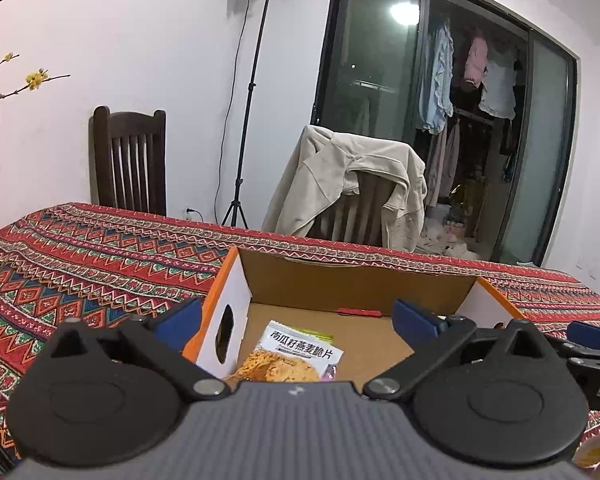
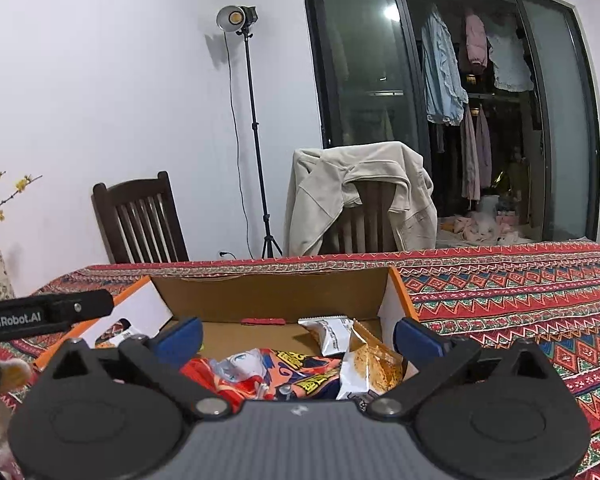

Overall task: Organize snacks
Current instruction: 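Lift both open tools out of the box and move back to the pile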

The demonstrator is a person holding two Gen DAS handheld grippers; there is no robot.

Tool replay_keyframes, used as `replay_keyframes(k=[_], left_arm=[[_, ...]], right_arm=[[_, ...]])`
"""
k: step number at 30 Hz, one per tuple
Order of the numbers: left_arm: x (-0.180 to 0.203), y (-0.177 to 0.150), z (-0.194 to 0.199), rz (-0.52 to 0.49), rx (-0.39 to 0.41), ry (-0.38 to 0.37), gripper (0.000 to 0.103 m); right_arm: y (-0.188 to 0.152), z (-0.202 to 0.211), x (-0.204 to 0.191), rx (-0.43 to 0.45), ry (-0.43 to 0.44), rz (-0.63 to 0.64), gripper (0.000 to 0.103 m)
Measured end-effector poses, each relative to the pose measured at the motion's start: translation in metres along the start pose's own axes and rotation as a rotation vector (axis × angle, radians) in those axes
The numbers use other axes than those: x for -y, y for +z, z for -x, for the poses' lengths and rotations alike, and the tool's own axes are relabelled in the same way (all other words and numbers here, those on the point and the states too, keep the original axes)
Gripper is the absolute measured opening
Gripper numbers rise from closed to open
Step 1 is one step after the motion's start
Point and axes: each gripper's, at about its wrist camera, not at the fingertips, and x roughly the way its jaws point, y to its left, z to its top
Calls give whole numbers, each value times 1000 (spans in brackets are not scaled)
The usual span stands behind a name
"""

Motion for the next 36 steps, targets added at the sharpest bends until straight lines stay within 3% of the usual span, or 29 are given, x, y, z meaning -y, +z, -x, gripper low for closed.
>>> replay_keyframes(k=[15,25,36], left_arm=[[6,8,13,5,13,-27,103],[4,18,26,42,-3,-40,103],[-13,15,65,46,-7,-18,103]], right_arm=[[7,6,0,6,-7,-1,103],[21,29,-1,17,7,-9,103],[13,64,-7,-21,12,5,103]])
